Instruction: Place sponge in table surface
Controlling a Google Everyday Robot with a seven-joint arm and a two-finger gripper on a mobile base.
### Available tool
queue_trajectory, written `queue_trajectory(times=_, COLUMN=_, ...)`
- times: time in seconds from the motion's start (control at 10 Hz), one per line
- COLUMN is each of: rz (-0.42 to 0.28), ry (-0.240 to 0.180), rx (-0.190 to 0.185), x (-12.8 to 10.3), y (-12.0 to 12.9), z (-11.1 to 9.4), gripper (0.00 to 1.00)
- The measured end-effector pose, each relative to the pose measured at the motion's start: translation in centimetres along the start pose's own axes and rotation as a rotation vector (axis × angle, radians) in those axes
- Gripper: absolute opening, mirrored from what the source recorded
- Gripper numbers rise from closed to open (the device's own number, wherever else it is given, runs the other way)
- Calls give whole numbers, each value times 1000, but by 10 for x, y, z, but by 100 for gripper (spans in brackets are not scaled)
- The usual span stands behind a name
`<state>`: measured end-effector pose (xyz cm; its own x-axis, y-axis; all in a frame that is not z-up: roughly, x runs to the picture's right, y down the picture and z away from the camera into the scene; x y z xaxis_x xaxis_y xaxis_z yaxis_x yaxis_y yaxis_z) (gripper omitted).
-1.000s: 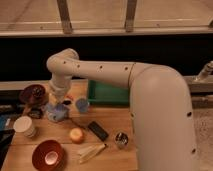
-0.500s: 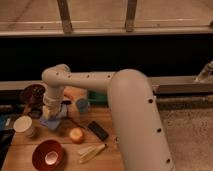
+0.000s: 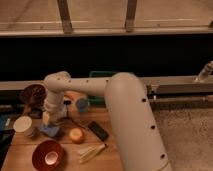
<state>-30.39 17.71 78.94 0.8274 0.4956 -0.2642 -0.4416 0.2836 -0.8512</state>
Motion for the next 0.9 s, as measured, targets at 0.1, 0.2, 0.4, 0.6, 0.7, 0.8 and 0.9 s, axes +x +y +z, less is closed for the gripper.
queue_trajectory(times=0.1, rz=6, ry=16, rx=3, x=2, y=0, z=1, gripper=59)
queue_trajectory(times=0.2, rz=9, ry=30, rx=10, x=1, y=1, z=1, gripper=68)
queue_trajectory(times=0.4, rz=11, ry=60, rx=21, x=1, y=3, z=3, gripper=80)
queue_trajectory(times=0.6, rz=10, ry=67, rx=40, x=-2, y=1, z=-2, gripper=80)
queue_trajectory(times=0.7, rz=4, ry=59, rx=70, x=-9, y=2, z=-14, gripper=80)
queue_trajectory(times=0.8, rz=3, ry=52, rx=101, x=-13, y=2, z=-28, gripper=80)
queue_trajectory(times=0.9, rz=5, ry=42, rx=138, x=-17, y=3, z=-46, gripper=80)
